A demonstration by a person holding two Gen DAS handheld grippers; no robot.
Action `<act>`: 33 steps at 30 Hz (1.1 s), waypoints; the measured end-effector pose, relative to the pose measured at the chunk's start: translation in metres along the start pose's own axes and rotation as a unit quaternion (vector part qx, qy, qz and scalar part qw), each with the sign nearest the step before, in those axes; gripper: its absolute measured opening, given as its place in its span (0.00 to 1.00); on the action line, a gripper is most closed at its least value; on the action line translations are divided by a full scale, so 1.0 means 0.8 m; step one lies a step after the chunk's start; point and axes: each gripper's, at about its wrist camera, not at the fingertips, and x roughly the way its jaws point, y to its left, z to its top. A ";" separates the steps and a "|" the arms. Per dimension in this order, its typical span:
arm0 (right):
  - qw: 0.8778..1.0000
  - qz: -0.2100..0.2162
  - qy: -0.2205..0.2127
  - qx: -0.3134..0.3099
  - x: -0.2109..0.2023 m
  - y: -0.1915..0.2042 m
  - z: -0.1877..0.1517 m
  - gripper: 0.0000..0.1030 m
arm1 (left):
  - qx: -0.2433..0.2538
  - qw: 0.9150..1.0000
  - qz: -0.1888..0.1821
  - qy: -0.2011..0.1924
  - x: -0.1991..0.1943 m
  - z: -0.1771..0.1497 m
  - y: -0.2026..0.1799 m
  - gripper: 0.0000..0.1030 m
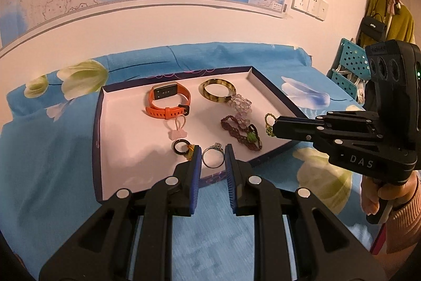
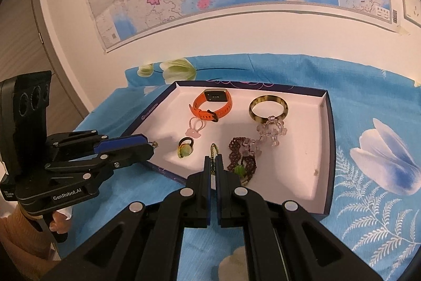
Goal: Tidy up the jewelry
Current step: 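Carry the silver ring and gold ring over the tray with both tools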
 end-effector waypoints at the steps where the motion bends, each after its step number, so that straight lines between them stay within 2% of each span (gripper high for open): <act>1: 1.000 0.001 0.001 0.001 0.002 -0.001 0.000 0.02 | -0.001 1.000 0.000 0.000 0.001 0.001 0.000 0.18; 33: 1.000 0.000 -0.002 0.010 0.019 -0.012 0.017 0.02 | -0.012 1.000 0.014 0.006 0.027 0.014 0.015 0.18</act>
